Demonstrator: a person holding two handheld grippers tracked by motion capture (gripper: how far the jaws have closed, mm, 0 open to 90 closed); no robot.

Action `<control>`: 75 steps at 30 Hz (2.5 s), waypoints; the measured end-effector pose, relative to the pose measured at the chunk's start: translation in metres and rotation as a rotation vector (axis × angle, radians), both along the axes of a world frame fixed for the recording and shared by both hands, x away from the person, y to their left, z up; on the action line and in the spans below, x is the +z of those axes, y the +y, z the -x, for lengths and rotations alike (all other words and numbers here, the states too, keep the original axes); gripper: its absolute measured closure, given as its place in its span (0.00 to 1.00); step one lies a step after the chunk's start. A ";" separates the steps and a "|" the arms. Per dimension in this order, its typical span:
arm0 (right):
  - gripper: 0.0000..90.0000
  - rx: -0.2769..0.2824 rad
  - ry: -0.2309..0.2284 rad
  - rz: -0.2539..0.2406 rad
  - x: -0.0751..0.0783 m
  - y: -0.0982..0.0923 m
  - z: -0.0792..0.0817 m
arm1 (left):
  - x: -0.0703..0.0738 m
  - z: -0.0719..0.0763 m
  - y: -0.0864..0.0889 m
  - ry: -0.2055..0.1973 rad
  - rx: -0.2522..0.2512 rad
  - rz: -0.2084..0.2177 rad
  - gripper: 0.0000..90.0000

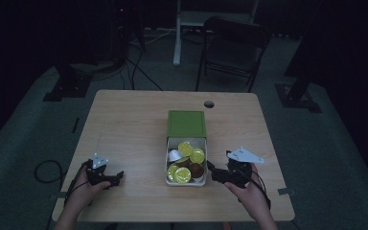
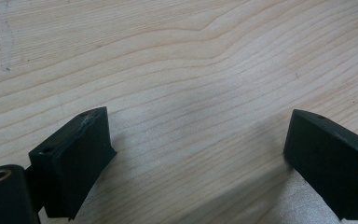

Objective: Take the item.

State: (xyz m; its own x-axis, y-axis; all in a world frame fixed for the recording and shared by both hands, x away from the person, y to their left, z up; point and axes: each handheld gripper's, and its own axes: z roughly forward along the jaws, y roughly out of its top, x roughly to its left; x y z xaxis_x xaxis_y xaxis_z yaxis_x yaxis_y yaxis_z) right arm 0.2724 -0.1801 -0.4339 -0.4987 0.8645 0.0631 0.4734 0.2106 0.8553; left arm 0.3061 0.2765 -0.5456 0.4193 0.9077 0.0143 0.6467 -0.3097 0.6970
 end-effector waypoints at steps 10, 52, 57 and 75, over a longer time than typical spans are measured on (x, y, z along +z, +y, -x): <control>0.19 0.099 -0.018 0.009 0.004 0.028 0.004 | 0.000 0.000 0.000 0.000 0.000 -0.001 0.09; 0.34 0.236 0.097 0.125 -0.055 0.105 0.004 | 0.000 0.000 0.000 0.000 0.000 0.000 0.09; 0.38 0.230 0.086 0.131 -0.056 0.107 0.003 | 0.000 0.000 0.000 0.000 0.000 0.000 0.09; 0.44 0.240 0.112 0.127 -0.058 0.114 0.000 | 0.000 0.000 0.000 0.000 0.000 0.000 0.09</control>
